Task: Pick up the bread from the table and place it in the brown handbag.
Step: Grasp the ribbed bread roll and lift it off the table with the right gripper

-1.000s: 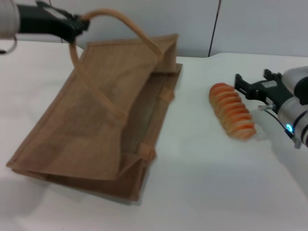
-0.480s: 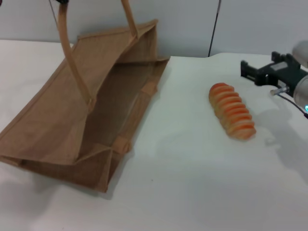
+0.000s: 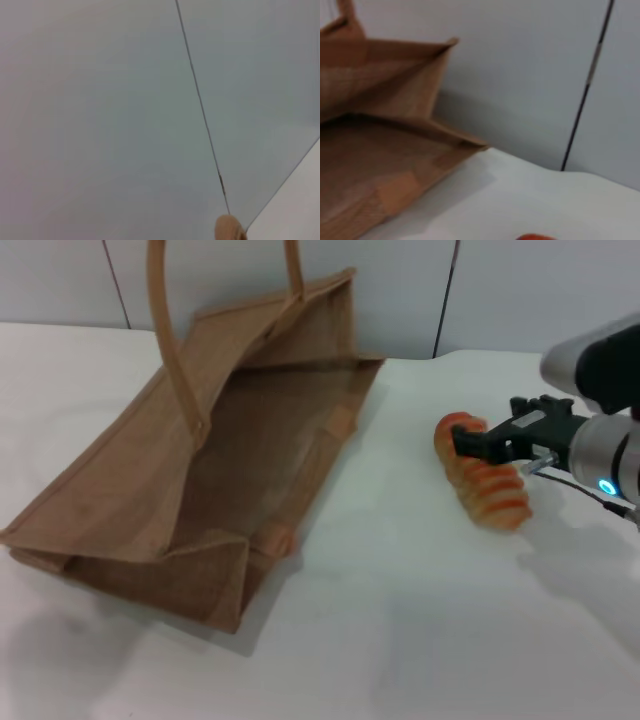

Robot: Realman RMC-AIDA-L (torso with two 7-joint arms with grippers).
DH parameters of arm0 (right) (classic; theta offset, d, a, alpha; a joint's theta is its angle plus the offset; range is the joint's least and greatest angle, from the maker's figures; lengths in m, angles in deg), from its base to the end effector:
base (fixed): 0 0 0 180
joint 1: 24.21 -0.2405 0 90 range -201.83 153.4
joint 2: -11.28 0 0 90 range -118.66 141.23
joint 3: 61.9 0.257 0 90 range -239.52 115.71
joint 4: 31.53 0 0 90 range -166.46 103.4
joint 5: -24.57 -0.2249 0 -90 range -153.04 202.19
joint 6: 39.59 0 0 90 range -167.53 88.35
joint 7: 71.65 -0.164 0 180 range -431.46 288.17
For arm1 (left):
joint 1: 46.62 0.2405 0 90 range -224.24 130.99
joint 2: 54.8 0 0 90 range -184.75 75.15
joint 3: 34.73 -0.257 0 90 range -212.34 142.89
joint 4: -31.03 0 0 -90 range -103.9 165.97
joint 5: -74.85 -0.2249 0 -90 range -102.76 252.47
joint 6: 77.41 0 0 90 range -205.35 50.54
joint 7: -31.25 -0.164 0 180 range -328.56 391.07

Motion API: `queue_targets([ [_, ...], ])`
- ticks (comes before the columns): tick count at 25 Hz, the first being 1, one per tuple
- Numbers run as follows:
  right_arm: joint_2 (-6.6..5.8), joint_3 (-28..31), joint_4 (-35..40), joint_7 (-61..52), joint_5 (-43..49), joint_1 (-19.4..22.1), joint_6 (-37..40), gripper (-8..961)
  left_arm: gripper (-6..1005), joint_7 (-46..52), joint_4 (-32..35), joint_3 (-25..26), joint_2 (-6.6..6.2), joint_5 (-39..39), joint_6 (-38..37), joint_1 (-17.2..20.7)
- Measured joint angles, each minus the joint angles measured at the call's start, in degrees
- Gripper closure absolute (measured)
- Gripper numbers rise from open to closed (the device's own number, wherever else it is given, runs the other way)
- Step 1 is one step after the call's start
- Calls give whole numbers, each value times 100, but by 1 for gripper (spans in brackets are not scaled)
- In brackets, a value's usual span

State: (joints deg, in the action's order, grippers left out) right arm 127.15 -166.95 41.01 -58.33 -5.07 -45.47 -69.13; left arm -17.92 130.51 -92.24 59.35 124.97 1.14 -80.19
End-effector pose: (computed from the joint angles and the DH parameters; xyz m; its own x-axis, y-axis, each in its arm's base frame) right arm 0.2021 0.4090 -0.0608 0.8186 -0.4808 -0.3142 -0.5489 -0.4936 -0.6746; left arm -0.0916 0.4146 0.1490 0.9515 0.1462 0.2705 0.2975 -0.6609 -0.6890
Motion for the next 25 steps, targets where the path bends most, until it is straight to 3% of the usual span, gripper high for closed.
queue_targets([
  [12, 8, -29, -496, 0, -82, -405, -557, 79, 877, 15, 210, -2, 183, -341, 23, -132],
  [25, -12, 94, -762, 58, -217, -532, -701, 80, 878, 60, 357, -135, 195, -392, 86, -138],
])
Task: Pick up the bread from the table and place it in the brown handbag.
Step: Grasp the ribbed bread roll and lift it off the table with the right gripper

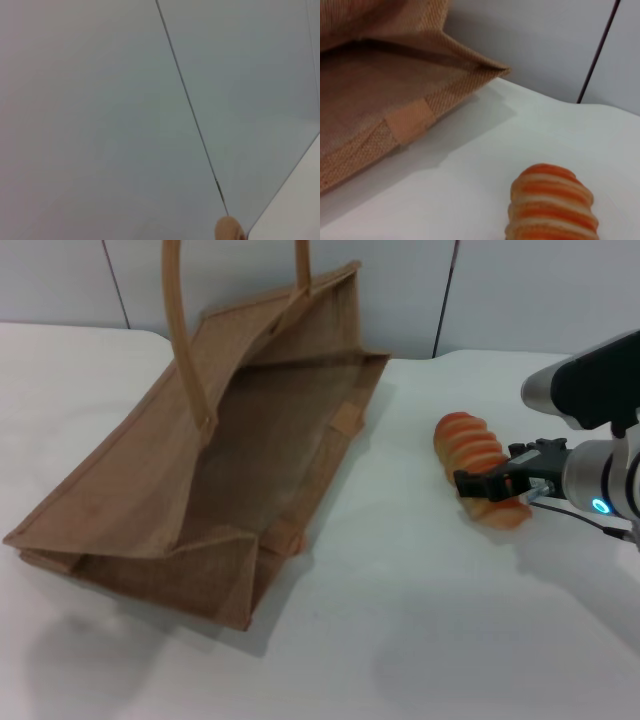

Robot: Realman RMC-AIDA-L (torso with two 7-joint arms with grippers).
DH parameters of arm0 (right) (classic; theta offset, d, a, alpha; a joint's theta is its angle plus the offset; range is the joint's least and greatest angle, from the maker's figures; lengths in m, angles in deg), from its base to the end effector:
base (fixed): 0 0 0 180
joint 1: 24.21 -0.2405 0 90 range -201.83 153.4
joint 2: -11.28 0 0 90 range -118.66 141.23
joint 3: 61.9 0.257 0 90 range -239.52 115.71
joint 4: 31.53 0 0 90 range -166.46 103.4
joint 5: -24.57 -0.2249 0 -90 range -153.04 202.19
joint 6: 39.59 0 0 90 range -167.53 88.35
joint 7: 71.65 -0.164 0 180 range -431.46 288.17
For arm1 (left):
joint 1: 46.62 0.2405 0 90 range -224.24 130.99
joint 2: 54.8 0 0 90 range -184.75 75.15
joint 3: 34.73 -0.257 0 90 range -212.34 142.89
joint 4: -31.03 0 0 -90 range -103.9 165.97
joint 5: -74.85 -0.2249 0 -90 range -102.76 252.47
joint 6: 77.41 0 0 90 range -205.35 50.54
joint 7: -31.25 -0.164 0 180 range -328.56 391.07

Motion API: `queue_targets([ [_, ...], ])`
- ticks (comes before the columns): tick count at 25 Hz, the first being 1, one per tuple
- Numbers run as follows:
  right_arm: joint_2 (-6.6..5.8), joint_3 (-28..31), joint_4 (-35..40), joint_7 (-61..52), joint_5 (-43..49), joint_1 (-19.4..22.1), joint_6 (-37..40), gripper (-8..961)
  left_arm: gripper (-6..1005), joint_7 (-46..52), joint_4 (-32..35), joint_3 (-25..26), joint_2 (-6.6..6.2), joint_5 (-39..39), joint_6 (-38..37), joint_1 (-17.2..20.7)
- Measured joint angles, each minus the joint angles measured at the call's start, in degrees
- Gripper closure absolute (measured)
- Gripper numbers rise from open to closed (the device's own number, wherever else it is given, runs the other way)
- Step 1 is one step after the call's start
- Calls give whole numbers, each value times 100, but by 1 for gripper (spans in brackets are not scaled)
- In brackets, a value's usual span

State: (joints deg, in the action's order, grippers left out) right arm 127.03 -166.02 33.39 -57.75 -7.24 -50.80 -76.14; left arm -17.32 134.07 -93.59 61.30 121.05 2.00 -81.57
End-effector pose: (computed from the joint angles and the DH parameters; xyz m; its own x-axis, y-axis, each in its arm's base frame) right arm 0.2233 0.4099 -0.0777 0.7769 -0.5982 -0.1963 -0.5598 -0.5137 -0.6502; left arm -0.0733 0.4104 0.1426 0.9669 0.1106 0.2299 0.2445 -0.6590 -0.7113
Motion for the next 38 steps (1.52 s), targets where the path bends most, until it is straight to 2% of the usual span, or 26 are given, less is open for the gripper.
queue_targets([
  [7, 0, 9, -6, 8, -1, -8, -112, 79, 877, 17, 135, -11, 0, -21, 68, -3],
  [27, 18, -14, -408, 3, -15, -369, -430, 82, 877, 15, 212, -11, 0, -24, 75, -20],
  [38, 9, 142, -378, 2, -9, -444, -560, 195, 878, 4, 163, -11, 0, -31, 27, -24],
])
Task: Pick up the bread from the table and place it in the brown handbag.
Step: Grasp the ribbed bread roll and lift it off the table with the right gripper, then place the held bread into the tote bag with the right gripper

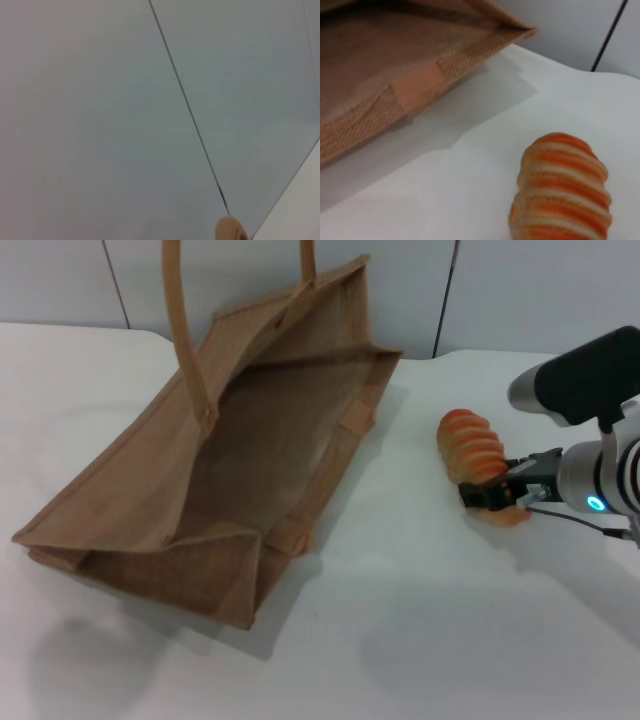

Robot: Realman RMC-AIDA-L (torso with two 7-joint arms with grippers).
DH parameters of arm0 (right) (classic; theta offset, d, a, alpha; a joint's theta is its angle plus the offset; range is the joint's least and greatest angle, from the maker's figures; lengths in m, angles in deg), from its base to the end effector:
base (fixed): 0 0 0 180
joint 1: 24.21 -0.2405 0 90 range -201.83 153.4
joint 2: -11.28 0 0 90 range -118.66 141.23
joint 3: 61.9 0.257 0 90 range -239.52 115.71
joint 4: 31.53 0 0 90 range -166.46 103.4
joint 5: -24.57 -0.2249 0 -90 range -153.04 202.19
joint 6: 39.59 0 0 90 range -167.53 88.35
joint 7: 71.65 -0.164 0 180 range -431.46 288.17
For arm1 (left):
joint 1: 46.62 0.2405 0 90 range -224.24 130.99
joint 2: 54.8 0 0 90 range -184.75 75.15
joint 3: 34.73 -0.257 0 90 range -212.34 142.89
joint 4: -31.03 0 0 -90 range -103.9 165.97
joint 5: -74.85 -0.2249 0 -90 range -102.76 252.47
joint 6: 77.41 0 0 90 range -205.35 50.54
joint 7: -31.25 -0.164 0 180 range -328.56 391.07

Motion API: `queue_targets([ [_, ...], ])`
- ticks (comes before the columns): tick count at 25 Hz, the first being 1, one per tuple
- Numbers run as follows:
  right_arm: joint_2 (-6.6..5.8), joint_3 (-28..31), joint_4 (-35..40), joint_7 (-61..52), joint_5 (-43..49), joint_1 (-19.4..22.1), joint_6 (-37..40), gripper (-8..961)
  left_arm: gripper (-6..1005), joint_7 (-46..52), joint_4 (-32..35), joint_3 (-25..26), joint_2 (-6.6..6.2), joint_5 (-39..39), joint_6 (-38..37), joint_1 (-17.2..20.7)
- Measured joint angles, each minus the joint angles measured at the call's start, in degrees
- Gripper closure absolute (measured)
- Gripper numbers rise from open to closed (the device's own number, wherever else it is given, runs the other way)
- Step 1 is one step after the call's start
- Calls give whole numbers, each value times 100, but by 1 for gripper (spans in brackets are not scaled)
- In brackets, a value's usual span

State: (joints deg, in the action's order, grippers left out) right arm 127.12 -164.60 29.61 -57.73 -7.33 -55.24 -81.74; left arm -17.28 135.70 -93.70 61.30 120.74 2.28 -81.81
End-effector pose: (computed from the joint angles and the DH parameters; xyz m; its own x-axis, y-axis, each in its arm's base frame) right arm 0.2246 0.4143 -0.0823 0.7540 -0.6466 -0.1159 -0.5541 -0.5313 -0.6408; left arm -0.0663 0.4076 0.1458 0.9717 0.0862 0.2199 0.2216 -0.6541 -0.7232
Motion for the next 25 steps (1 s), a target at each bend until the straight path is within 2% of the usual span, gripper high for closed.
queue_targets([
  [8, 11, 41, 435, 3, -8, 1, -83, 253, 877, 22, 29, -276, 8, -5, 7, -175],
  [16, 3, 22, 1563, 36, 30, 196, -540, 350, 878, 27, 40, -321, 9, -89, -10, -271],
  [18, 7, 13, 2269, 116, 19, 446, -838, 373, 878, 27, 42, -322, 5, -90, -17, -276],
  [25, 13, -31, 2630, 144, 47, 569, -1051, 421, 878, 66, 114, -370, 12, -331, -27, -341],
])
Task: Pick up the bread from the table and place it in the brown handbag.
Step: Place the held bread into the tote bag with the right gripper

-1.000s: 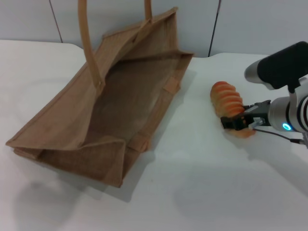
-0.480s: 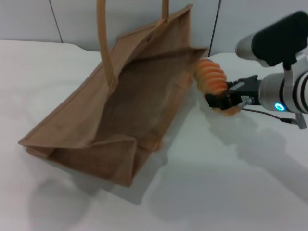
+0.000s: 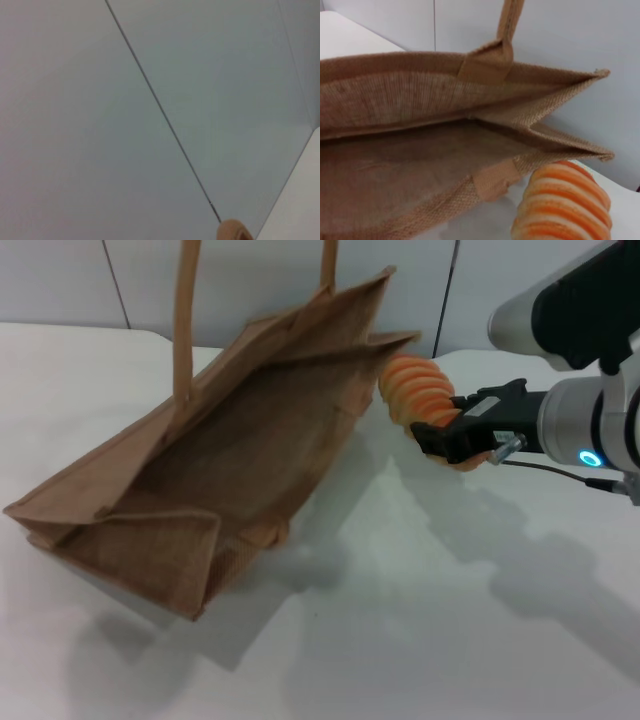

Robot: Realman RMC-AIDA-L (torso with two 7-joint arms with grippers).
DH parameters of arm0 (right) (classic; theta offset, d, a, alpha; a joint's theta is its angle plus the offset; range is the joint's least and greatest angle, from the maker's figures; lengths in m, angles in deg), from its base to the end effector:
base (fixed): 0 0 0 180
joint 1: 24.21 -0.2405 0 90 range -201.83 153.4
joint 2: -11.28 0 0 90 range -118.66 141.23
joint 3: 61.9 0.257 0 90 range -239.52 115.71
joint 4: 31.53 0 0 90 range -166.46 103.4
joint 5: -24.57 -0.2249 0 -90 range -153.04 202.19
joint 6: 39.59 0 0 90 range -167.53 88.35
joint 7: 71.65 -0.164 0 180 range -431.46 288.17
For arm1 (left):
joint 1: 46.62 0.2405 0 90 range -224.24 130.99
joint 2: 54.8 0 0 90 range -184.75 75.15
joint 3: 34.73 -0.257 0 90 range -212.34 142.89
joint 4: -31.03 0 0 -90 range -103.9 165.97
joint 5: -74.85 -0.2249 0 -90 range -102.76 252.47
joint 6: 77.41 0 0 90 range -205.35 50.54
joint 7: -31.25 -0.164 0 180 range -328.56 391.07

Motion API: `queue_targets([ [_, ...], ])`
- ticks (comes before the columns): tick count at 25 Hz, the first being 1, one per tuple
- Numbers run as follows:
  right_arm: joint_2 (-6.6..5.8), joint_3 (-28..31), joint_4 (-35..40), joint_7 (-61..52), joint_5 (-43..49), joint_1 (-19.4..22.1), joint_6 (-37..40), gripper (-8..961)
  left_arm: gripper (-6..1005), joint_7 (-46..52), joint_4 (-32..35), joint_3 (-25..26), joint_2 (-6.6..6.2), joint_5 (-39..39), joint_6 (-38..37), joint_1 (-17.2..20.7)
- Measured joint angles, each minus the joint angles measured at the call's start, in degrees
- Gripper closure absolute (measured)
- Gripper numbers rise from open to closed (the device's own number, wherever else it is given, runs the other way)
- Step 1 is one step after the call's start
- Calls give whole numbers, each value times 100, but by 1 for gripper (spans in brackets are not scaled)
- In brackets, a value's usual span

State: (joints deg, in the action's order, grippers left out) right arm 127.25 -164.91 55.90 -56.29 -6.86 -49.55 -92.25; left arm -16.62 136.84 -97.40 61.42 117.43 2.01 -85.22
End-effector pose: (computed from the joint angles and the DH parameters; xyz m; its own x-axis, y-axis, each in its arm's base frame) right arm 0.1298 0.3885 -0.0512 0.8685 -0.4649 -0.1721 -0.4686 -0.6569 -0.5907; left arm -0.0370 0.4093 0.1346 0.9873 0.0214 0.1573 0.1313 -0.6673 -0.7331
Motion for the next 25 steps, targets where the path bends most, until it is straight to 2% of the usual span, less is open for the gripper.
queue_targets([
  [16, -11, 508, -236, 18, 642, 131, -168, 514, 877, 23, 86, 51, -6, -192, -45, 146],
  [19, -4, 317, -83, 16, 619, 132, -204, 556, 878, 9, 53, 53, -14, -201, -101, 157],
  [25, 8, -183, 294, -32, 415, 89, -331, 566, 878, -36, -46, 46, -9, -215, -292, 156],
])
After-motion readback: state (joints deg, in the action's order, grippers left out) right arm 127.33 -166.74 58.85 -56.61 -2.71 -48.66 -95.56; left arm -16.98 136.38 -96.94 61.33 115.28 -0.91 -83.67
